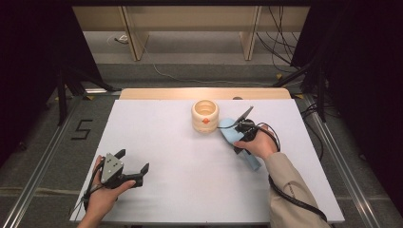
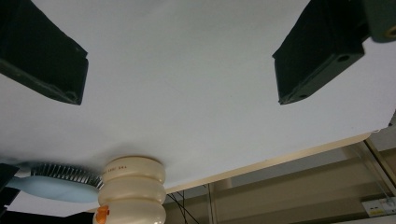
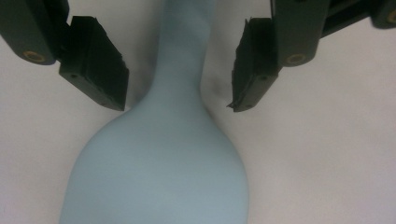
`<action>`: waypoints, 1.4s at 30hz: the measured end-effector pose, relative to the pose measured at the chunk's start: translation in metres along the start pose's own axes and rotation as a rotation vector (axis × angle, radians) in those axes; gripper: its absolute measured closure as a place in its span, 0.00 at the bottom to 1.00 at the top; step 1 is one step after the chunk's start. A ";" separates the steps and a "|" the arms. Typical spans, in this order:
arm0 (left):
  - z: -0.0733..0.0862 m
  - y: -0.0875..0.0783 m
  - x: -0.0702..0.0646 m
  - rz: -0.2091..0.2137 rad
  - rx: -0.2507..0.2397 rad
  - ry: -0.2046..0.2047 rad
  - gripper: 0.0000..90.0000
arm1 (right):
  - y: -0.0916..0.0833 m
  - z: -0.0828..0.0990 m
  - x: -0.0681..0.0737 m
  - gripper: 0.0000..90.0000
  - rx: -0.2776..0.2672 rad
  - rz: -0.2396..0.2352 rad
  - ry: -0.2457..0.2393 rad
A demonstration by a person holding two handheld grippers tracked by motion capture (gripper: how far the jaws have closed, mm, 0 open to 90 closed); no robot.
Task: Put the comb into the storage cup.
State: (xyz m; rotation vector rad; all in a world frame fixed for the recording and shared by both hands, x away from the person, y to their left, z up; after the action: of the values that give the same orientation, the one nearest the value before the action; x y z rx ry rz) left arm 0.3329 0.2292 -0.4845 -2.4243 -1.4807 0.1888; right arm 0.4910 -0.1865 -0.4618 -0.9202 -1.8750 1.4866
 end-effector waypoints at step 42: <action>0.000 0.000 0.000 0.002 -0.001 -0.007 0.04 | 0.003 -0.002 0.001 0.78 0.033 0.001 0.125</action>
State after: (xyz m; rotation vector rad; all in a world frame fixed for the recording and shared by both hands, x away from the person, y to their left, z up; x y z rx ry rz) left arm 0.3327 0.2298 -0.4846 -2.4278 -1.4821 0.1973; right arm 0.4928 -0.1838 -0.4646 -0.9761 -1.7558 1.4231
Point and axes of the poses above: each handheld gripper's, and its own axes: y roughly forward along the jaws, z roughly out of its underside, x roughly to its left, the point moved 1 cm from there along y, roughly forward along the jaws, and after that the axes turned 1 degree about -y, right-handed, at the moved point
